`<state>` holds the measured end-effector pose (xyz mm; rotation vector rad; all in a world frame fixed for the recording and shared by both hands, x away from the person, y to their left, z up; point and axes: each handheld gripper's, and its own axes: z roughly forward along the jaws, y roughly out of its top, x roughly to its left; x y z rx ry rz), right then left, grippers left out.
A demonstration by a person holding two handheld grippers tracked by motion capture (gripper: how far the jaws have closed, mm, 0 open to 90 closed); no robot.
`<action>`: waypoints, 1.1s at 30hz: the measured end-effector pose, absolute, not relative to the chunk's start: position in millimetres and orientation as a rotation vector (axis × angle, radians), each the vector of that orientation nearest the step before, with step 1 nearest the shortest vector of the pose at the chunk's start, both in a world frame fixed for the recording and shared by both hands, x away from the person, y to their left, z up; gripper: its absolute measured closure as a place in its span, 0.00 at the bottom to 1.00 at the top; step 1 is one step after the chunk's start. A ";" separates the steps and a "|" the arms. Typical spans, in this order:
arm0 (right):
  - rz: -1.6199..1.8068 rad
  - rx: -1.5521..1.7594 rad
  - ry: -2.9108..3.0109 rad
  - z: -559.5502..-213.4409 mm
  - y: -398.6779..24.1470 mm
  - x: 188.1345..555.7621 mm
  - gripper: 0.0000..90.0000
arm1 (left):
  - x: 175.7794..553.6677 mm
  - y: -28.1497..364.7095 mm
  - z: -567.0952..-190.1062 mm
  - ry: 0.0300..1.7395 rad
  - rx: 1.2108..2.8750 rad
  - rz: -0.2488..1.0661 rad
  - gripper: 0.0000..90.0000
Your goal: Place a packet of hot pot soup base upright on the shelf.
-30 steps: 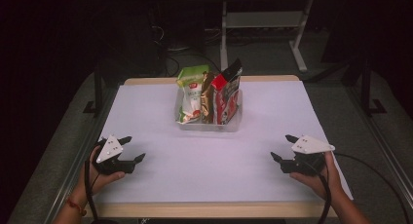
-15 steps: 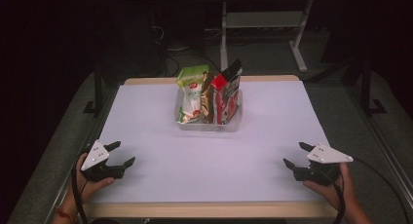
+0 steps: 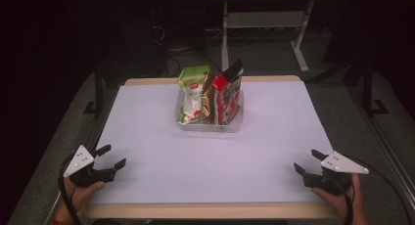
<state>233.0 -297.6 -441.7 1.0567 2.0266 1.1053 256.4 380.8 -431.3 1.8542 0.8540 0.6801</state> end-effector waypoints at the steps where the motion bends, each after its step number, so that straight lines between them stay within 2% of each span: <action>1: 1.118 1.080 2.015 -442.4 -299.2 232.5 0.27 | 256.1 382.4 -432.5 0.862 1.846 0.674 0.24; 9: 1.142 1.107 1.990 -443.6 -300.5 230.4 0.27 | 255.5 388.4 -434.2 0.897 1.782 0.641 0.24; 33: 1.122 1.058 2.015 -441.4 -290.0 229.4 0.27 | 251.0 378.3 -435.4 0.866 1.822 0.638 0.23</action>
